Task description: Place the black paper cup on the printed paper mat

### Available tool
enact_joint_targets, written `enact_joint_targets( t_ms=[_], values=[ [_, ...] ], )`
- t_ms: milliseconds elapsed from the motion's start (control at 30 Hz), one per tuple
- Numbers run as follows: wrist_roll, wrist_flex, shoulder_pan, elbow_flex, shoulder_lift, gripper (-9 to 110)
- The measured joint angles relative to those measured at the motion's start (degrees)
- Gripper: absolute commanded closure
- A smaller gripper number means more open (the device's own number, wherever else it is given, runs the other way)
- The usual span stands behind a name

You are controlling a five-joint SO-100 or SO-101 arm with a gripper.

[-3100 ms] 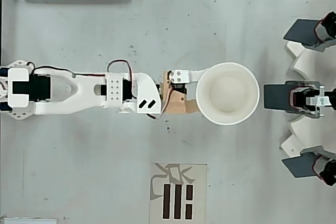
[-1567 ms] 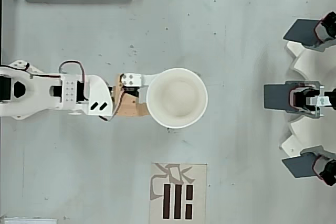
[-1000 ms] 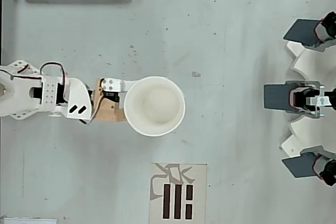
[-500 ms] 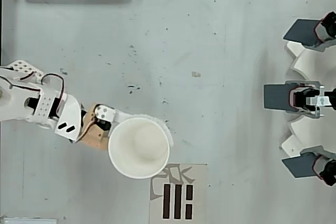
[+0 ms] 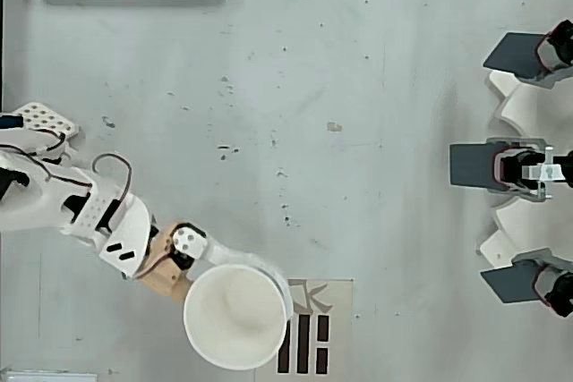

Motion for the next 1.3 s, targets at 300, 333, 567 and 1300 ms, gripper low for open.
enact_joint_targets(
  t_ms=[300,333,567,1300],
  values=[
    [0.44,0.62,2.20,-13.89,-11.87,95],
    [0.44,0.62,2.20,-15.21,-13.27,94],
    [0.44,0.62,2.20,-23.73,-22.32,94],
    [0.44,0.62,3.87,-43.59,-43.24,95]
  ],
)
